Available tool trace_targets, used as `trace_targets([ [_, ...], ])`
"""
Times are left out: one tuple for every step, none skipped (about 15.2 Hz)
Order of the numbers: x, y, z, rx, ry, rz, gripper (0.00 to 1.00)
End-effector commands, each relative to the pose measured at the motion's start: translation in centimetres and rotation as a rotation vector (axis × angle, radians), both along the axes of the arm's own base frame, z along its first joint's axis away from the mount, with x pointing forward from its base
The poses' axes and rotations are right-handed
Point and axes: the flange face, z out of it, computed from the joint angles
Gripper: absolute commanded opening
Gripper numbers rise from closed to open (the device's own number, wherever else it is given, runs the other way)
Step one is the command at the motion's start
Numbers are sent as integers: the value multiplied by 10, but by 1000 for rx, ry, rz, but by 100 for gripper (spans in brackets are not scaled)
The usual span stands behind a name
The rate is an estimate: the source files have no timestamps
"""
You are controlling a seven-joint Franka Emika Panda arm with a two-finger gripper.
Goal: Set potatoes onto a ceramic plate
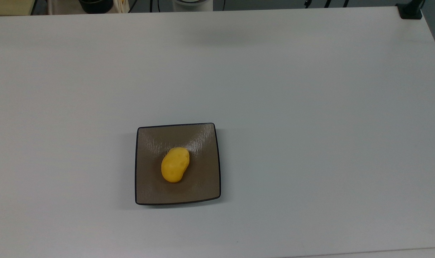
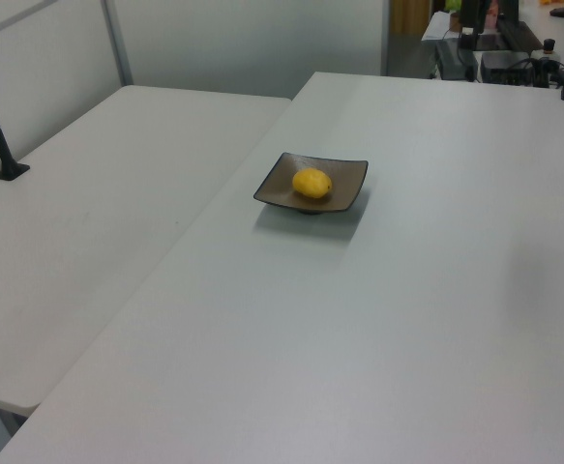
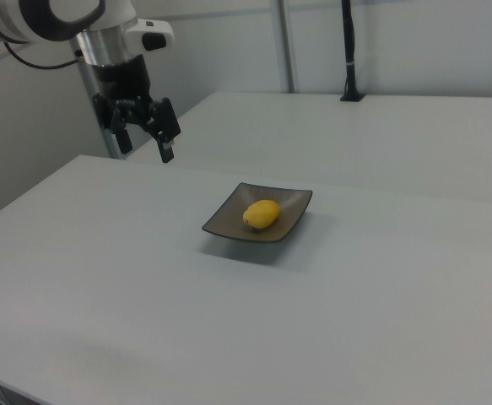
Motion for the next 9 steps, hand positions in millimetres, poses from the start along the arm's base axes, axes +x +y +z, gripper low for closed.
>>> trace_targets([
  [0,15,-14,27,28,-2,100],
  [3,18,-13,41,14,1,100],
  [6,22,-13,49,-12,6,100],
  [12,28,-18,53,-39,13,100],
  [17,31,-19,54,-57,18,100],
  [23,33,-21,55,-77,19,100],
  [28,36,-23,57,-92,20,100],
  [31,37,-26,58,-100,23,100],
  [34,38,-27,58,-109,29,100],
])
